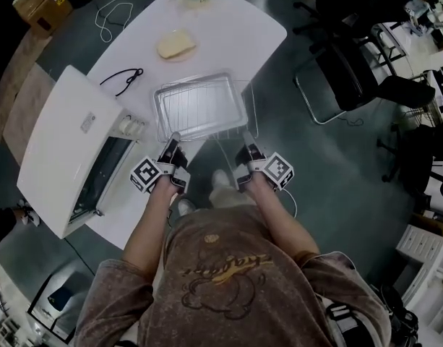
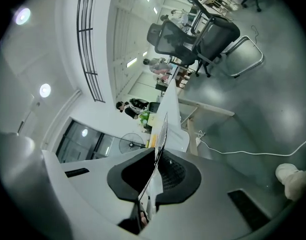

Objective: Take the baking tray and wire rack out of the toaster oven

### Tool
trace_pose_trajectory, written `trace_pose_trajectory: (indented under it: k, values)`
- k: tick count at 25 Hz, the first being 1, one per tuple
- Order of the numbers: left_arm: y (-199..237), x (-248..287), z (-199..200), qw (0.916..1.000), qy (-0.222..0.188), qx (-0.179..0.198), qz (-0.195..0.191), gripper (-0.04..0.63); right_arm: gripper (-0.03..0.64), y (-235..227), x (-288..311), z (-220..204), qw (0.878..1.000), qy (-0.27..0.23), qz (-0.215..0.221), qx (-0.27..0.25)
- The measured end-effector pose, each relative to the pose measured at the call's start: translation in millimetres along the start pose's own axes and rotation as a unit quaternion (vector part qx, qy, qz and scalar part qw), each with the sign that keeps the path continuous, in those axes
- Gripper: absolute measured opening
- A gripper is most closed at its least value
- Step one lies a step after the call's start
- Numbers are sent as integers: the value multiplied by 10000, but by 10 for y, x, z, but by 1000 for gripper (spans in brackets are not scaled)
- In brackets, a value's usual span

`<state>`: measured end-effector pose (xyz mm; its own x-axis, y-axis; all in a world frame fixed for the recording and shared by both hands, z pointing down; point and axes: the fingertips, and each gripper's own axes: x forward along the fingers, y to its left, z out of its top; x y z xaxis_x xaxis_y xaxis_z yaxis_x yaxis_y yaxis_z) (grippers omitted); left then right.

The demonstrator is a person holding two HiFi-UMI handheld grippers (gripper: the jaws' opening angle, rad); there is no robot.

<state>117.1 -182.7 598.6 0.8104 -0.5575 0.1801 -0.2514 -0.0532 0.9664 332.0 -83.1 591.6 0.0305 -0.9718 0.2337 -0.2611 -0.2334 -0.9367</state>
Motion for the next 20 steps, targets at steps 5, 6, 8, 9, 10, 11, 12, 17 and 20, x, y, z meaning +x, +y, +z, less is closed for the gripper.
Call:
trace_pose_trajectory:
  k: [5, 6, 8, 9, 10, 11, 12, 17, 20]
  values:
    - [36, 141, 82, 9999, 13, -83, 133, 9, 11, -39, 135, 54, 9998, -20, -144, 149]
    - [44, 159, 98, 9998, -9, -114, 164, 9, 11, -33, 159, 68, 9997, -42, -145, 167]
    - [86, 169, 112, 9993, -62, -210, 308, 10, 9, -10, 200, 80, 9997, -67, -147, 204]
    - [118, 157, 109, 9988, -70, -259, 408, 11, 9, -2, 217, 70, 9996, -68, -151, 225]
    - [148, 136, 101, 9983, -58, -294, 495, 12, 8, 1, 234, 51, 9996, -68, -152, 245]
    - [170, 108, 89, 9980, -29, -319, 553, 23, 6, 2, 248, 29, 9995, -71, -146, 257]
    - [179, 75, 74, 9977, 5, -336, 583, 76, 4, 2, 259, 9, 9995, -75, -139, 259]
    - [118, -63, -18, 9976, 88, -409, 554, 124, 3, -79, 242, -11, 9991, -164, -153, 358]
    - [131, -172, -58, 9970, 155, -526, 553, 126, 3, -143, 225, -64, 9987, -249, -158, 419]
